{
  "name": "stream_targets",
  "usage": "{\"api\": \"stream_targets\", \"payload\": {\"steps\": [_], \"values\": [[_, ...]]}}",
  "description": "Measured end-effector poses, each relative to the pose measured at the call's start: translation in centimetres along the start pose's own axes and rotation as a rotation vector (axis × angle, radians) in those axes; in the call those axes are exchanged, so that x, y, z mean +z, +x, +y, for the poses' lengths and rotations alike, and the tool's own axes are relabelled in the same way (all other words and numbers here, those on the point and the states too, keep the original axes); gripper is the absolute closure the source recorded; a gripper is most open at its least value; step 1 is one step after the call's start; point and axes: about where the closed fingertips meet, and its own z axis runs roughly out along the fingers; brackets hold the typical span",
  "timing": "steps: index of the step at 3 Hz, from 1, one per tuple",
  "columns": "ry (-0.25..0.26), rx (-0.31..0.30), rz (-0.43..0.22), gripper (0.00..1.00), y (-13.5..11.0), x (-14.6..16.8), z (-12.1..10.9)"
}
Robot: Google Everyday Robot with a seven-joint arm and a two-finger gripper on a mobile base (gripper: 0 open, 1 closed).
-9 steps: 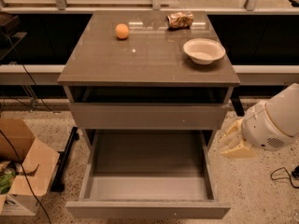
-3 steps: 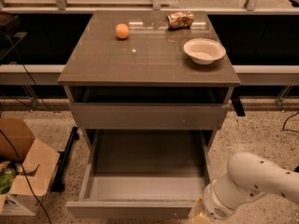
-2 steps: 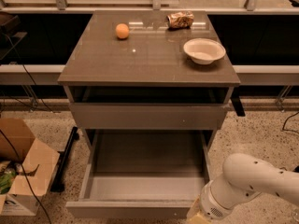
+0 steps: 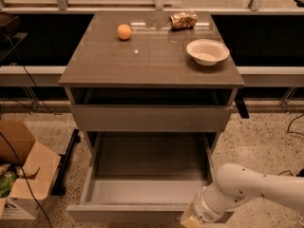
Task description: Close middle drawer
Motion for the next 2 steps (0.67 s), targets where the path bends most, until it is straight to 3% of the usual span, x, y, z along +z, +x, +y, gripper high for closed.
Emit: {"api": "stream_targets", "payload": {"steps": [1,2], "values": [[-0.018,0.027,-0.061,1.0,0.3,2.9,-2.0],[-0.025,0.038,-0.084,1.0,0.3,3.9,-2.9]]}}
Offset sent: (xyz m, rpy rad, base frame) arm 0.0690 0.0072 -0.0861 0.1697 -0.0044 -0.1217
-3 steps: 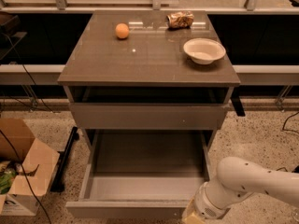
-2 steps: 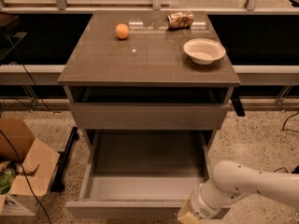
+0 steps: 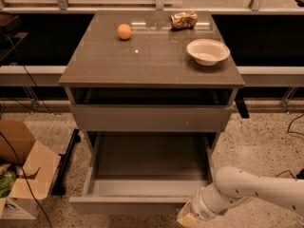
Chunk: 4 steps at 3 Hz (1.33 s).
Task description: Close middle drawer
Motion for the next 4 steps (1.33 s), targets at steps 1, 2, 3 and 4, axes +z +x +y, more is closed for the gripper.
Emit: {"api": "stream_targets", "payload": {"steps": [1,2,3,4], "values": [[0.0,0.0,0.0,1.0,0.0,0.0,0.0],[0.003,-0.002,-0.041,1.0,-1.3,1.0,-3.0],[0.01,0.001,-0.05,1.0,-1.2,1.1,-3.1],[0.033,0.011,-0.081,1.0,-1.2,1.3,-3.4]]}}
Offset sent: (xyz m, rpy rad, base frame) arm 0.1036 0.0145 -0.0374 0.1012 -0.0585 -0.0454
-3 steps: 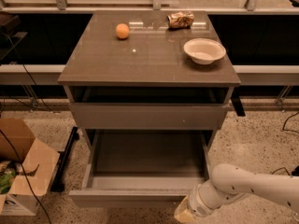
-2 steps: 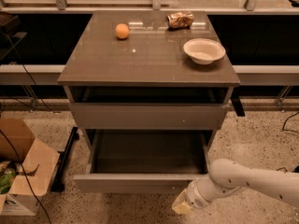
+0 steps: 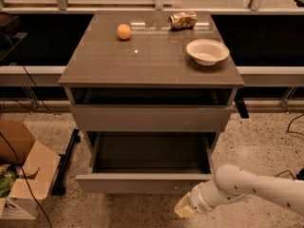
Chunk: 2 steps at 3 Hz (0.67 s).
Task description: Close middle drawer
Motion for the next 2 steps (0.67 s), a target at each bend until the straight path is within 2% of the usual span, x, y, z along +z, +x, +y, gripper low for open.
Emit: {"api": "stream_targets", "payload": {"steps": [1,2], "values": [[0.076,-0.074,-0.064,1.0,-3.9,0.4,-2.4],[0.113,-0.141,-0.133,1.0,-7.6,0.9,-5.0]]}}
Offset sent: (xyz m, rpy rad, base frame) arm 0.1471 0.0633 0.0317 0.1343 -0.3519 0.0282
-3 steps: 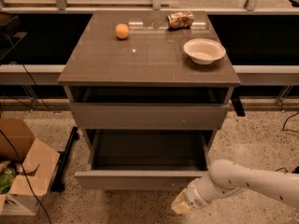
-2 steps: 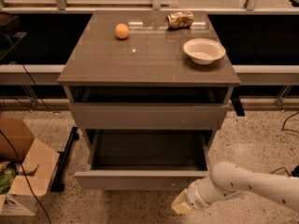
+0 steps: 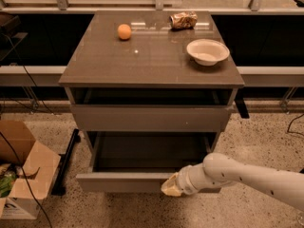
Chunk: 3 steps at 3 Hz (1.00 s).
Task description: Close middle drawer
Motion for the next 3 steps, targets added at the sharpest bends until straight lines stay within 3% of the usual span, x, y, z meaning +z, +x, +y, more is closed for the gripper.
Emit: {"api": "stream_targets", "payload": {"steps": [1,2,3], "values": [[0.013,-0.01,-0.02,1.0,-0.7,0.2,-0.9],[0.039,-0.013,-0.054,0.85,-1.9,0.8,-3.0],[0.068,-0.005,-0.076,0.62,-2.9,1.2,-5.5]]}}
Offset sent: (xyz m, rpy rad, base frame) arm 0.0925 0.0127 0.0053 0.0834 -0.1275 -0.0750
